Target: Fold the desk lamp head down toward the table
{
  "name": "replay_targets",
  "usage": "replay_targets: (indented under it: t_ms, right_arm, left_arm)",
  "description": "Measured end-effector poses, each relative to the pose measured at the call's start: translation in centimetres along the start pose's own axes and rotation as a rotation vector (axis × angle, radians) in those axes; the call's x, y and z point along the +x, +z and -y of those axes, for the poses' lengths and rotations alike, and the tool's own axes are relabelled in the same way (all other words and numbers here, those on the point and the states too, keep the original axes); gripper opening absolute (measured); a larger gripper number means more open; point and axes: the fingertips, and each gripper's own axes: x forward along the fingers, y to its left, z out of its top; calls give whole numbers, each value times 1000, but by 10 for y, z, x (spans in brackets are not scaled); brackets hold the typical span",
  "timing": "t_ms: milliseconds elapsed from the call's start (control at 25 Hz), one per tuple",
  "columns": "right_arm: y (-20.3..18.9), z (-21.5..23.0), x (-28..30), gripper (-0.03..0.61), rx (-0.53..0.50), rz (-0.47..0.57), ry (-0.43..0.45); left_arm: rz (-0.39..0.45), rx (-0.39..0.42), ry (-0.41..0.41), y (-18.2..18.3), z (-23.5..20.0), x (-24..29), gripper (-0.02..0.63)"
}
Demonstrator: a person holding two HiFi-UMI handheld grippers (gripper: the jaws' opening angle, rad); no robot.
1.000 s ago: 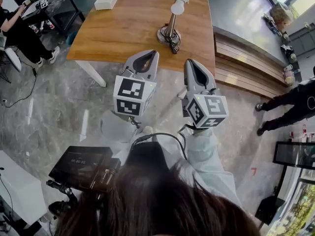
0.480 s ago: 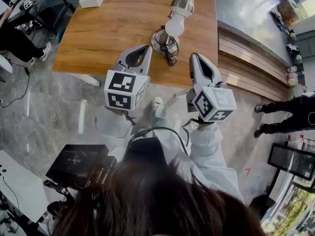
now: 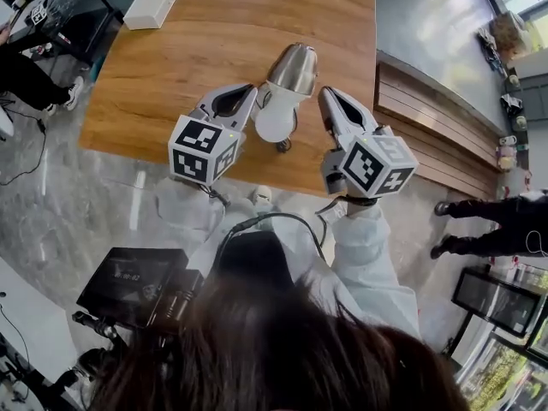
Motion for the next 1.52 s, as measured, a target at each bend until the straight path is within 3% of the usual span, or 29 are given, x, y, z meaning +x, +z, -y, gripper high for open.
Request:
replay_targets:
  t_ms: [160,400,520,640,720,800,880,1120,1400,1520]
  right_arm:
    - [6,10,23,11,39,-42,40]
    - [4,9,51,34,192,-102,178]
    - [1,8,61,84,297,-135,280]
    - [4,13,52,106,489,-165,392]
    - [7,18,52,157,704,-160,465]
    - [11,19,56,178,912,-155,539]
    - [12,16,61,189,1008,-183,579]
    - [14,-7,68,196,1094,-299,696]
    - [6,-12,78,209,1200,-399,745]
    - [4,-15,81,212,1244,-421,775]
  left_arm:
    - [-64,31,-92,-8,0,27,3]
    - [-83,15,-168,-20,-21,48,3]
    - [-107,17,-215,-28,-26,58,8]
    - [-138,42,-284,-30,-13,64,89]
    - [-158,61,-334,-33,-9,67,135]
    - [-170,71,-365,-38,-9,72,152]
    - [-180,80,-384,-41,-10,77,155]
    - [-229,188,-415,-48,-5,91,156]
    - [-261,248,-496,-51,9,103,156]
    - [-274,275,-482,-56,9,108,155]
